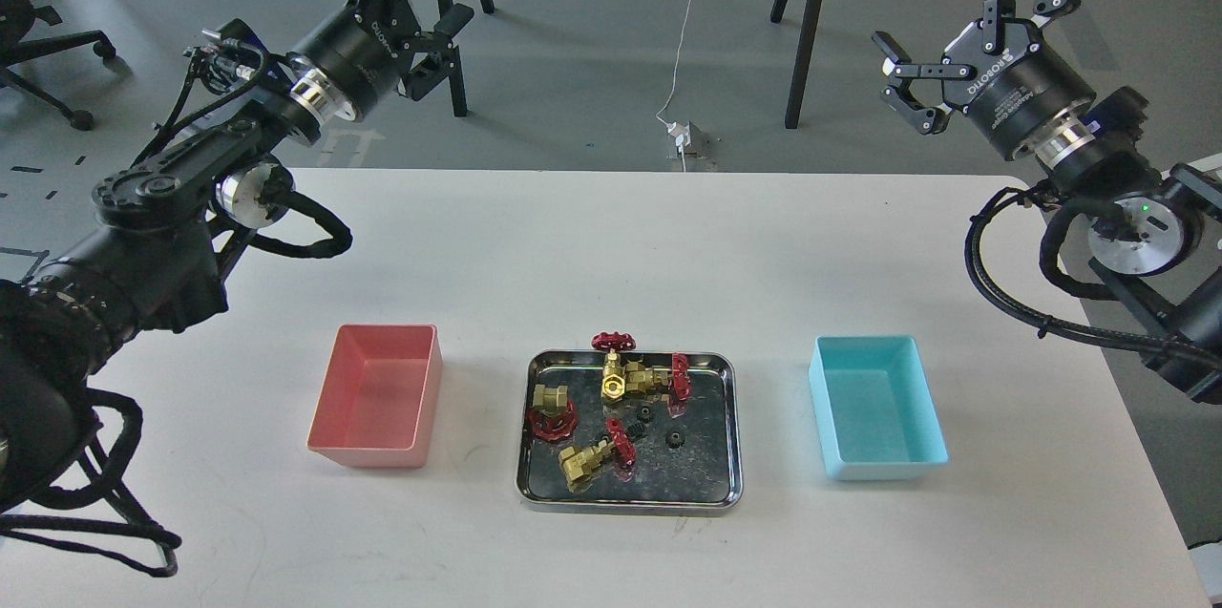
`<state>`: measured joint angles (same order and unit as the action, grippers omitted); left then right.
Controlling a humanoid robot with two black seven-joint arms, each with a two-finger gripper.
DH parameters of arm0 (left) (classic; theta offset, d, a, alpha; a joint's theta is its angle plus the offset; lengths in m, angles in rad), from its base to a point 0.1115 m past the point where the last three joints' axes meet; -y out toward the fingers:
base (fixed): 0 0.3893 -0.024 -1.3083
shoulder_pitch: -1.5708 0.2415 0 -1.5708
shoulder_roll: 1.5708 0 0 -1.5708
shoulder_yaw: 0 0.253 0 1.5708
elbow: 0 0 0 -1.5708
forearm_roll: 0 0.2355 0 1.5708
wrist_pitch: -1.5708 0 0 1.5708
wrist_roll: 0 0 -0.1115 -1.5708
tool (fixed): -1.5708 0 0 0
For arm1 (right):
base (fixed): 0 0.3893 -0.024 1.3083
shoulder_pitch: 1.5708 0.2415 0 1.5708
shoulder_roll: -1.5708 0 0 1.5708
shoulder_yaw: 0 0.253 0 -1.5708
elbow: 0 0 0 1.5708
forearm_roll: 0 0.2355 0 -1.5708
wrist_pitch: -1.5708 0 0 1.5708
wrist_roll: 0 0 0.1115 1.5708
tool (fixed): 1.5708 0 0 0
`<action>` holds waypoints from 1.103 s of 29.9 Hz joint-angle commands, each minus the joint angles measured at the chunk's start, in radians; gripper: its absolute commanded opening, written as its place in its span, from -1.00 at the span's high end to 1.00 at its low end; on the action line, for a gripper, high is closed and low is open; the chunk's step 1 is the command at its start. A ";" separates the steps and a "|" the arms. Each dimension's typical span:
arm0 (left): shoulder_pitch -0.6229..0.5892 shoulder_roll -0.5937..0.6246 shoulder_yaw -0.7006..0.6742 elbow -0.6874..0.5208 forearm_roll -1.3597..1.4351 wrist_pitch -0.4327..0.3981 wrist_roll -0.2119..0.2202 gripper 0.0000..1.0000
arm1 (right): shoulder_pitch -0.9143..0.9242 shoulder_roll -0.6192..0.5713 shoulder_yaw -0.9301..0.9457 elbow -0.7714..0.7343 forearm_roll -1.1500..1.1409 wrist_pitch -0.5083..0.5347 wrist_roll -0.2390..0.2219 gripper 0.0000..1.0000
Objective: Place valve in pink box and gear in blue box
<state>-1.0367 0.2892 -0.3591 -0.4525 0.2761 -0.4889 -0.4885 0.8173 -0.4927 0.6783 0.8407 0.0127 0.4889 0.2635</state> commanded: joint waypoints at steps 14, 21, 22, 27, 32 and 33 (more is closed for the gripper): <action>0.018 -0.008 -0.377 -0.063 -0.071 0.000 0.000 -0.99 | 0.071 -0.003 0.012 -0.015 0.016 -0.015 -0.004 -1.00; 0.021 0.123 -0.393 -0.412 0.049 0.000 0.000 -0.98 | 0.046 -0.069 0.012 0.052 0.016 -0.078 -0.007 -1.00; 0.004 0.155 -0.368 -0.454 0.087 0.000 0.000 -0.97 | 0.040 -0.076 0.013 0.067 0.016 -0.087 -0.007 -1.00; -0.213 0.281 -0.016 -0.655 0.202 0.000 0.000 -0.97 | 0.023 -0.080 0.024 0.093 0.021 -0.108 -0.007 -1.00; -0.538 0.329 0.469 -0.869 0.461 0.000 0.000 -0.96 | -0.004 -0.078 0.030 0.118 0.029 -0.116 -0.007 -1.00; -0.616 0.329 0.599 -0.903 0.516 0.047 0.000 -0.96 | -0.010 -0.080 0.030 0.132 0.029 -0.122 -0.007 -1.00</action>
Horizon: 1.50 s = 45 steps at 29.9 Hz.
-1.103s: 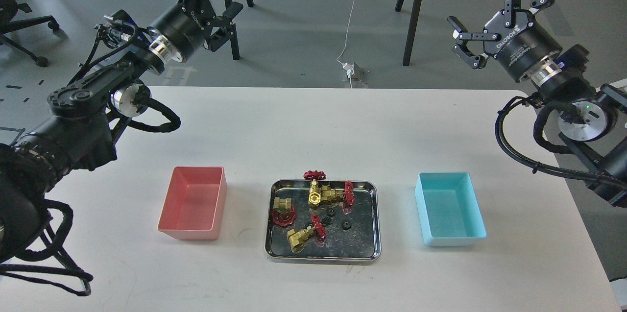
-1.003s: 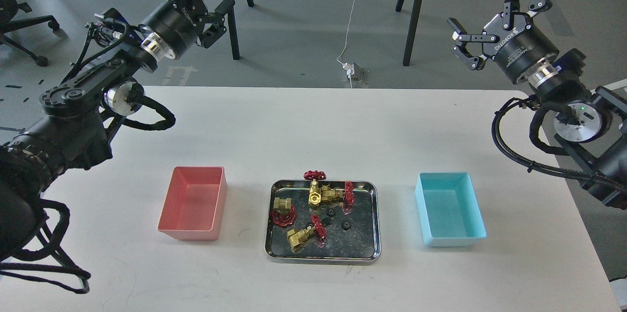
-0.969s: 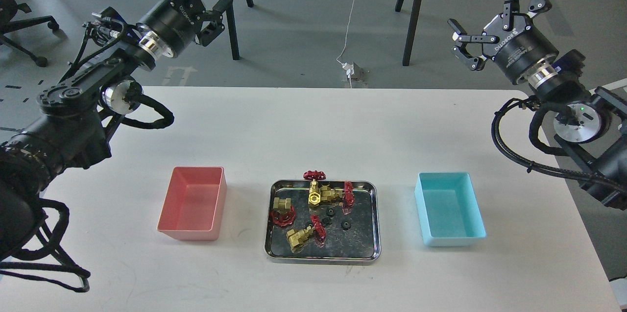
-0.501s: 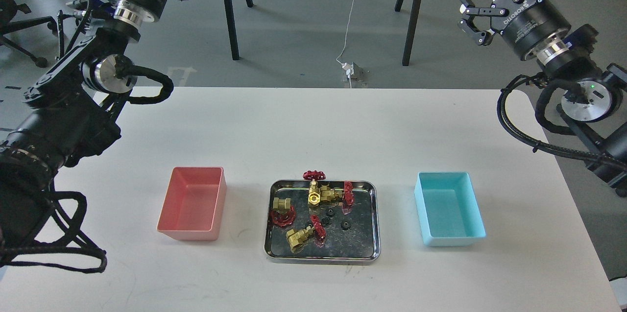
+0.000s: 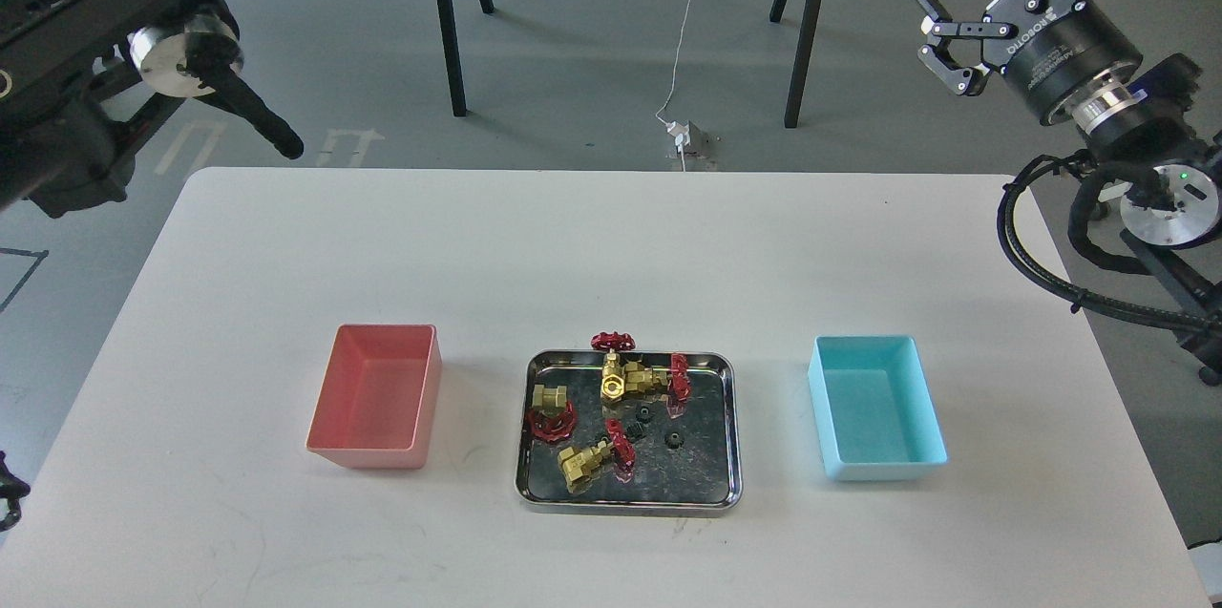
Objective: Place valve in pink box and gear in blue box
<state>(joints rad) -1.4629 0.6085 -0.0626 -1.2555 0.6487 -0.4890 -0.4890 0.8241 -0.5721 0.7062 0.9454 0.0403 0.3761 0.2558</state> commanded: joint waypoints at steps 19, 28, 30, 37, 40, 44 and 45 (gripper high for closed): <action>-0.028 -0.203 0.916 0.050 0.651 0.556 0.000 -0.95 | 0.264 0.047 -0.142 0.012 0.004 -0.209 -0.004 -1.00; 0.048 -0.254 0.916 0.116 0.655 0.583 0.000 -0.93 | 0.208 0.044 -0.143 0.016 0.004 -0.206 -0.004 -1.00; 0.062 -0.259 0.914 0.120 0.655 0.583 0.000 -0.93 | 0.201 0.041 -0.142 0.019 0.004 -0.206 -0.004 -1.00; 0.127 -0.300 0.916 0.197 0.658 0.612 0.000 -0.89 | 0.181 0.031 -0.136 0.024 0.006 -0.209 -0.004 -1.00; 0.154 -0.319 0.917 0.243 0.658 0.612 0.000 -0.86 | 0.172 0.026 -0.132 0.026 0.006 -0.207 -0.004 -1.00; 0.188 -0.323 0.917 0.269 0.672 0.616 0.000 -0.76 | 0.171 0.026 -0.129 0.027 0.015 -0.204 -0.004 -1.00; 0.190 -0.322 0.917 0.269 0.678 0.616 0.000 -0.73 | 0.171 0.028 -0.129 0.026 0.015 -0.204 -0.004 -1.00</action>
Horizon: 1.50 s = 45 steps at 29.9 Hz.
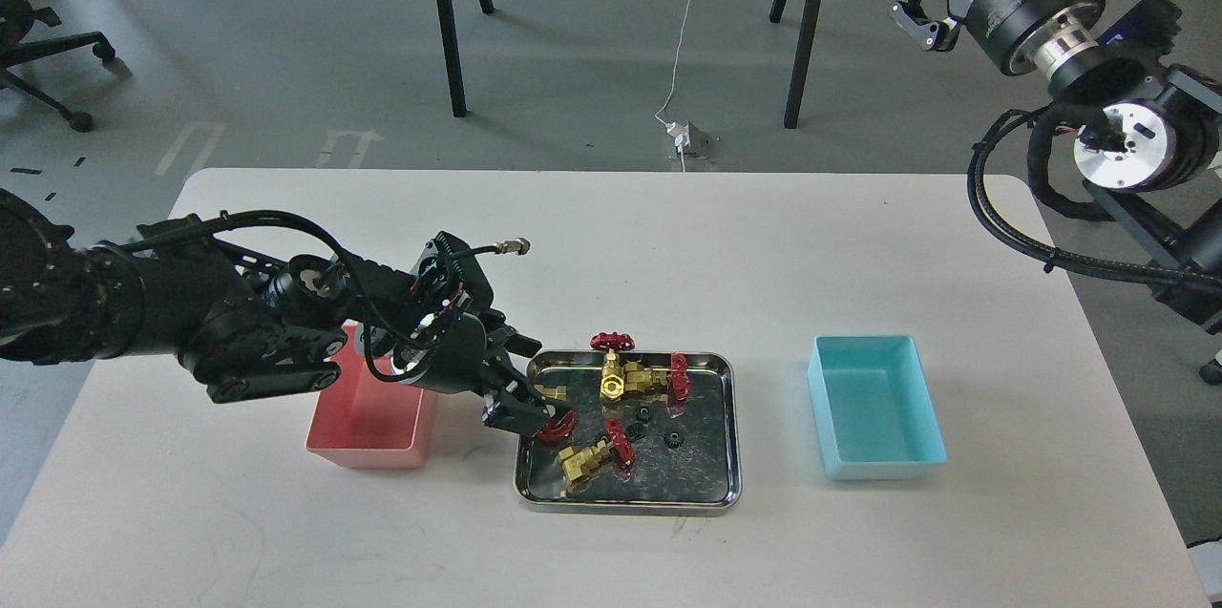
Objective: Place valve in pink box and gear in blue box
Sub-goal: 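Grasp a red-handled brass valve from the tray with the left gripper, then carry the valve over the pink box and lower it with the left gripper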
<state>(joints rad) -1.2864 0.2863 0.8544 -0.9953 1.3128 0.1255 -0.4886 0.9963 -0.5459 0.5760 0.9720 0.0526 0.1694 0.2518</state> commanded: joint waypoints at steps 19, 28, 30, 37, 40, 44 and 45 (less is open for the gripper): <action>0.025 0.016 0.003 0.003 0.029 0.063 0.000 0.54 | -0.031 0.001 0.005 -0.001 0.001 -0.004 0.000 -1.00; -0.022 0.063 -0.024 -0.060 0.023 0.060 0.000 0.77 | -0.025 0.001 0.008 -0.006 0.003 -0.014 0.000 -1.00; -0.051 0.125 -0.054 -0.124 0.023 0.057 0.000 0.77 | -0.016 0.003 0.010 -0.012 0.003 -0.024 0.000 -1.00; -0.149 0.359 -0.097 -0.275 0.026 0.056 0.000 0.77 | 0.099 0.029 -0.001 -0.078 0.056 -0.140 -0.006 -1.00; -0.148 0.463 -0.097 -0.295 0.072 0.056 0.000 0.77 | 0.151 0.055 -0.007 -0.108 0.084 -0.209 -0.037 -1.00; -0.126 0.560 -0.095 -0.301 0.167 0.060 0.000 0.77 | 0.162 0.064 -0.007 -0.113 0.090 -0.238 -0.052 -1.00; -0.114 0.574 -0.095 -0.301 0.181 0.062 0.000 0.77 | 0.160 0.066 -0.007 -0.113 0.090 -0.238 -0.052 -1.00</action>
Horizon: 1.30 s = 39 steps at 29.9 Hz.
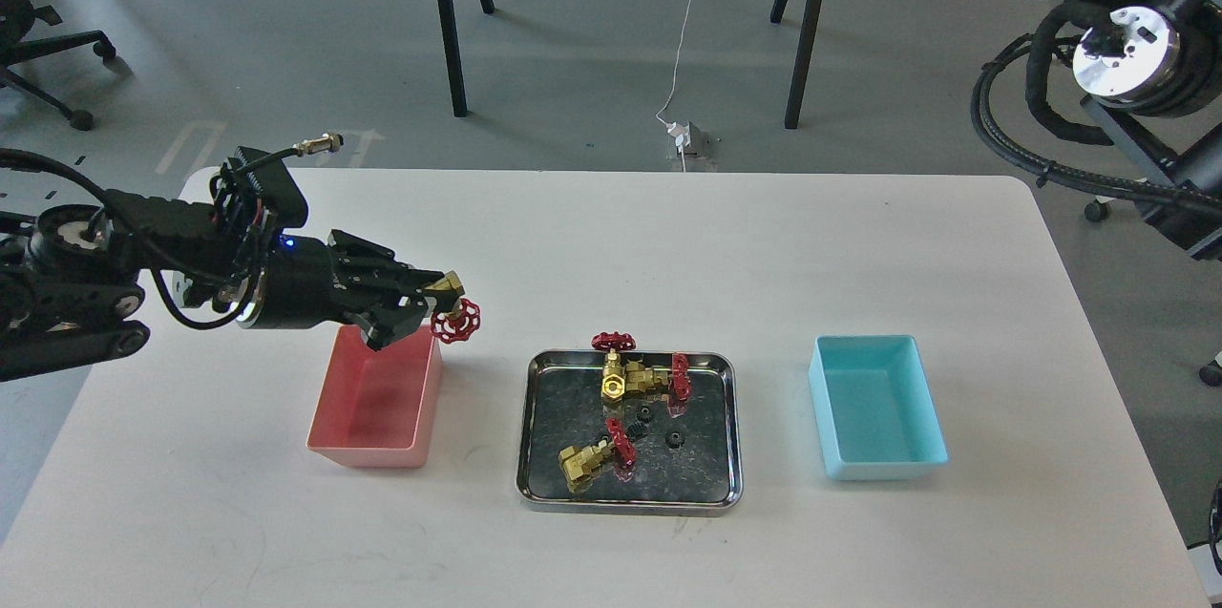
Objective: Place valve in pink box and gear in blue box
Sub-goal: 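Carry the valve over the pink box and lower it with the left gripper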
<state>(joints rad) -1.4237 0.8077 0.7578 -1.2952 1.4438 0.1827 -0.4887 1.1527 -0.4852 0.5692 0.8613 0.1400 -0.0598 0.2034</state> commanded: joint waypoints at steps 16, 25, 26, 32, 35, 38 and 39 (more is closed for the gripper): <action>0.201 0.051 -0.048 0.086 0.086 0.052 0.000 0.75 | -0.025 0.014 0.000 0.013 0.004 -0.009 -0.004 -1.00; 0.275 0.007 -0.086 0.158 0.086 0.057 0.000 0.69 | -0.047 0.014 0.003 0.015 0.004 -0.009 -0.004 -1.00; 0.284 -0.007 -0.086 0.172 0.087 0.058 0.000 0.67 | -0.047 0.014 0.003 0.016 0.004 -0.009 -0.004 -1.00; 0.330 -0.058 -0.084 0.229 0.089 0.066 0.000 0.58 | -0.056 0.008 0.003 0.045 0.004 -0.008 -0.004 -1.00; 0.328 -0.059 -0.084 0.229 0.089 0.077 0.000 0.41 | -0.057 0.005 0.003 0.047 0.004 -0.006 -0.006 -1.00; 0.328 -0.059 -0.086 0.229 0.087 0.080 0.000 0.20 | -0.059 0.002 0.003 0.048 0.004 -0.003 -0.006 -1.00; 0.328 -0.058 -0.086 0.228 0.087 0.084 0.000 0.15 | -0.061 0.002 0.003 0.050 0.004 -0.003 -0.004 -1.00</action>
<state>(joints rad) -1.0945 0.7491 0.6733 -1.0663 1.5324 0.2600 -0.4888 1.0945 -0.4814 0.5722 0.9083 0.1443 -0.0645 0.1984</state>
